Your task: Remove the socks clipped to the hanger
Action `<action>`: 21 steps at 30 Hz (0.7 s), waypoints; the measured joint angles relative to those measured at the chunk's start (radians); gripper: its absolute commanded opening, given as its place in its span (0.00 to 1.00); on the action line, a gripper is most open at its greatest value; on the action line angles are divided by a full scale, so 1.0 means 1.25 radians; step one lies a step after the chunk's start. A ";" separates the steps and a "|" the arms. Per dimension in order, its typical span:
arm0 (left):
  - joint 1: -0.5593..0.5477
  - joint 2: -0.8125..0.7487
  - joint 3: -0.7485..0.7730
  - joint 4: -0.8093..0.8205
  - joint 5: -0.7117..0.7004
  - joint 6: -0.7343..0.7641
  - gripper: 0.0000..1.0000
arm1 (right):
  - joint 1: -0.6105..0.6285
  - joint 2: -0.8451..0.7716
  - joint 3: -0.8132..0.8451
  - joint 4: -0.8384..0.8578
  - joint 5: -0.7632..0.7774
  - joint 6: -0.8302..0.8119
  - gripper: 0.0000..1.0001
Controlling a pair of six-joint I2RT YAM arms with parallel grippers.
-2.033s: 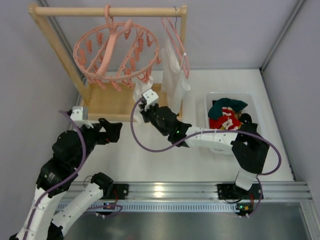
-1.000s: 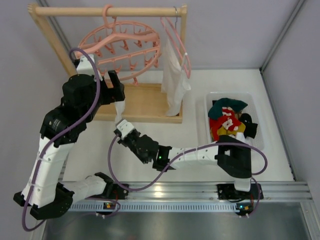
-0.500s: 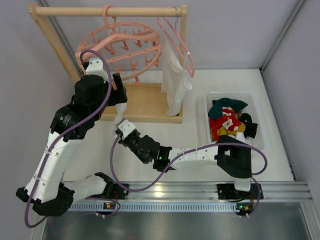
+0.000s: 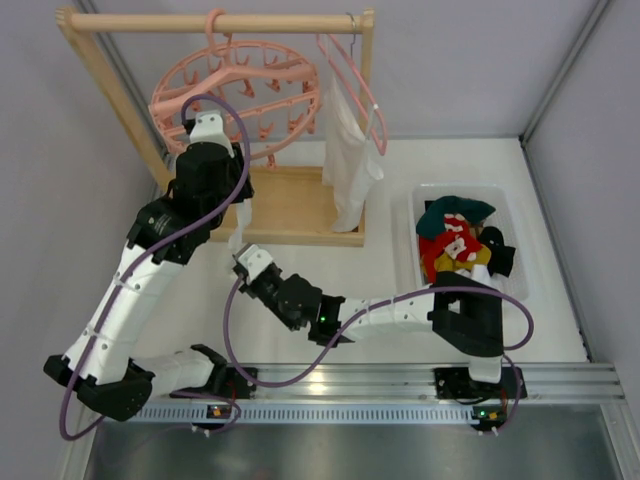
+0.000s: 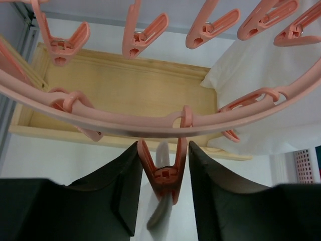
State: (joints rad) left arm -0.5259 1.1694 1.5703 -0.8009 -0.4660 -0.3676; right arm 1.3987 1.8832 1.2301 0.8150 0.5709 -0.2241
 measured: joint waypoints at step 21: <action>0.001 -0.037 -0.067 0.036 -0.022 -0.005 0.82 | 0.034 -0.227 -0.289 -0.050 0.143 0.079 0.00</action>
State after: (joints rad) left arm -0.5251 1.1236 1.4864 -0.7563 -0.4938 -0.3744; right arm 1.4414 1.5990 0.8688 0.7525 0.7494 -0.1253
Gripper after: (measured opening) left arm 0.724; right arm 0.003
